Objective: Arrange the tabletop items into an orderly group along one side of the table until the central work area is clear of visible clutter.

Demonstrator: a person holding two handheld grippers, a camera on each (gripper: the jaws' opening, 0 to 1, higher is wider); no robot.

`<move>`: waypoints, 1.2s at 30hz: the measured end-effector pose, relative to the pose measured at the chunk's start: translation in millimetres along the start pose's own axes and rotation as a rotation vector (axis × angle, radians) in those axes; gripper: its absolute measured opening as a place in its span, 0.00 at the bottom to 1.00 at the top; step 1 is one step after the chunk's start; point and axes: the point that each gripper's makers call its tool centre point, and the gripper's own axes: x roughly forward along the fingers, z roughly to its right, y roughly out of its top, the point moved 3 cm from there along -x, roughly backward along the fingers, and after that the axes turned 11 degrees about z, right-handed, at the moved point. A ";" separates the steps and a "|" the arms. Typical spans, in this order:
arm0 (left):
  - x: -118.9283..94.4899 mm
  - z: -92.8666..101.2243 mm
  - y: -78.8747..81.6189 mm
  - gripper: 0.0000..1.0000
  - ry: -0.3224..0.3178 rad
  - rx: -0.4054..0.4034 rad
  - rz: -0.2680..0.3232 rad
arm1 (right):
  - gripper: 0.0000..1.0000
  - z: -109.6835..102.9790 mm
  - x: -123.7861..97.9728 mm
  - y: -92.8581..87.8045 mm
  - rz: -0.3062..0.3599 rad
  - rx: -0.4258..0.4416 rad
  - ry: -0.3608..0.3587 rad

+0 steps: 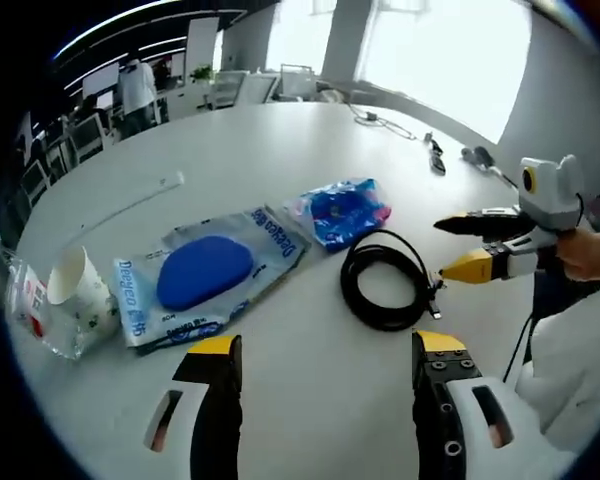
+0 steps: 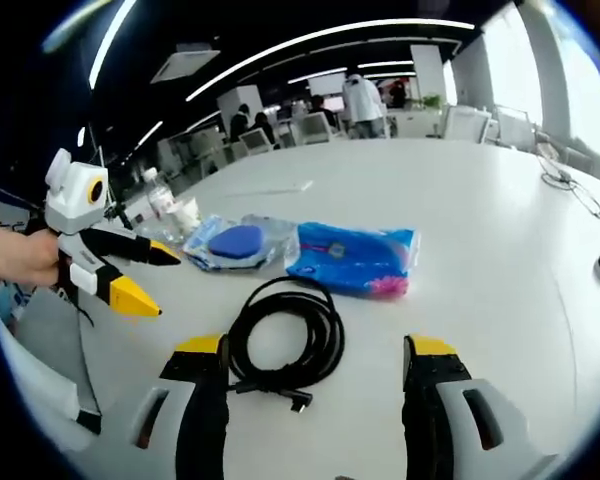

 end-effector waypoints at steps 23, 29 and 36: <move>-86.6 -40.8 -38.3 0.65 0.054 -0.044 0.033 | 0.71 -33.2 -27.9 -7.7 0.014 -0.009 -0.030; -111.7 -58.2 -46.2 0.65 0.077 -0.034 0.048 | 0.71 -38.4 -35.2 -7.8 0.018 -0.012 -0.049; -144.8 -83.3 -56.7 0.66 0.113 -0.039 0.071 | 0.71 -45.6 -45.6 -12.0 0.025 -0.012 -0.074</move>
